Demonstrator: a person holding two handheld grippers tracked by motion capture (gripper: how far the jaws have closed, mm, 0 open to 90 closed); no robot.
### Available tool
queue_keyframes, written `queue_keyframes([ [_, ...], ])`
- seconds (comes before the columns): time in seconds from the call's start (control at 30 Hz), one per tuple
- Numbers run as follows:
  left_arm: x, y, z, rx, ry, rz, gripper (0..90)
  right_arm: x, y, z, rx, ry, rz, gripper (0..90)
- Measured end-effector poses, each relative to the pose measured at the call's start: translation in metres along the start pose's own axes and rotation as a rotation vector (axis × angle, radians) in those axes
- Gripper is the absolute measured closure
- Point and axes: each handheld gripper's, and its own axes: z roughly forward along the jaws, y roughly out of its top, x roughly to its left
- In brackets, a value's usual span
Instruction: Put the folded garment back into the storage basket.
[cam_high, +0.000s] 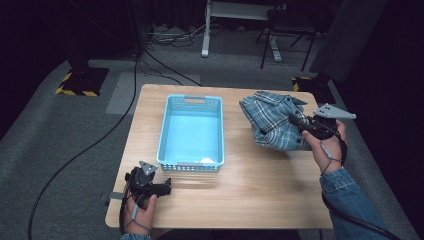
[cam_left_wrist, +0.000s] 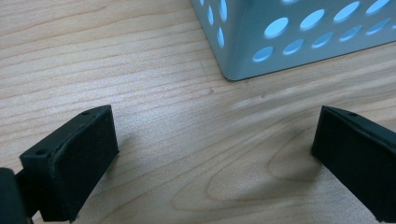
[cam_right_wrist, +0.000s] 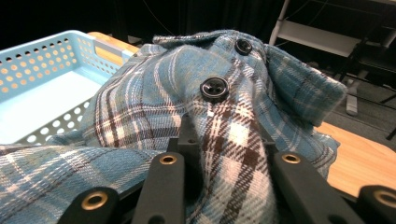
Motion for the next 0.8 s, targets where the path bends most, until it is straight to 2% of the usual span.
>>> queue_keyframes([
  [0.53, -0.001, -0.001, -0.001, -0.002, 0.001, -0.003, 0.1, 0.018, 0.036, 0.005, -0.047, 0.056, -0.022, 73.3],
  [0.8, 0.000, -0.001, -0.001, -0.001, 0.002, 0.000, 0.1, 0.027, 0.048, 0.008, -0.064, 0.067, -0.032, 73.3],
])
